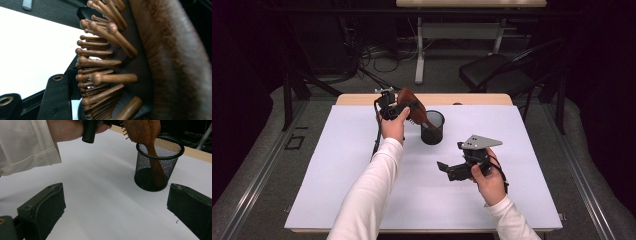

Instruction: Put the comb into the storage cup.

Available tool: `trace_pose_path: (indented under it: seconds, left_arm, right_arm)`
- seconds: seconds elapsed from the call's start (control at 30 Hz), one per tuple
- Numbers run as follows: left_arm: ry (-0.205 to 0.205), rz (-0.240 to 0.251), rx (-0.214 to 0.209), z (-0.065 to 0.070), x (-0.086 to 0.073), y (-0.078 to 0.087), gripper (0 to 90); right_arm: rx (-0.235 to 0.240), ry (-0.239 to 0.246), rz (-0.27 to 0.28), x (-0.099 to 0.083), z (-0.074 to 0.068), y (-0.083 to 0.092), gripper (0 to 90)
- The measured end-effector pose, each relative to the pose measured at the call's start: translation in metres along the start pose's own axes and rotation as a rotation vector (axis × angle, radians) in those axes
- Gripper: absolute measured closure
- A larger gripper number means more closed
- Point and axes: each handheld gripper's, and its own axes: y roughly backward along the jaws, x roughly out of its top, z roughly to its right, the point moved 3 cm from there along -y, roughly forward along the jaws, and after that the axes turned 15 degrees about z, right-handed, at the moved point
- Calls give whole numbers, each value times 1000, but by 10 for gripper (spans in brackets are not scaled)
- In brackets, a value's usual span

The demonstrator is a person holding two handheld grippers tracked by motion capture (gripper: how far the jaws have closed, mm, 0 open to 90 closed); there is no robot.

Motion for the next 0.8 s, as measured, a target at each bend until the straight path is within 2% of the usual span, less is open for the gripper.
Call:
trace_pose_path:
  seconds: [0.8]
  left_arm:
    - [7,8,20,-1,0,0,445]
  right_arm:
    - [-10,1,-2,-1,2,2,16]
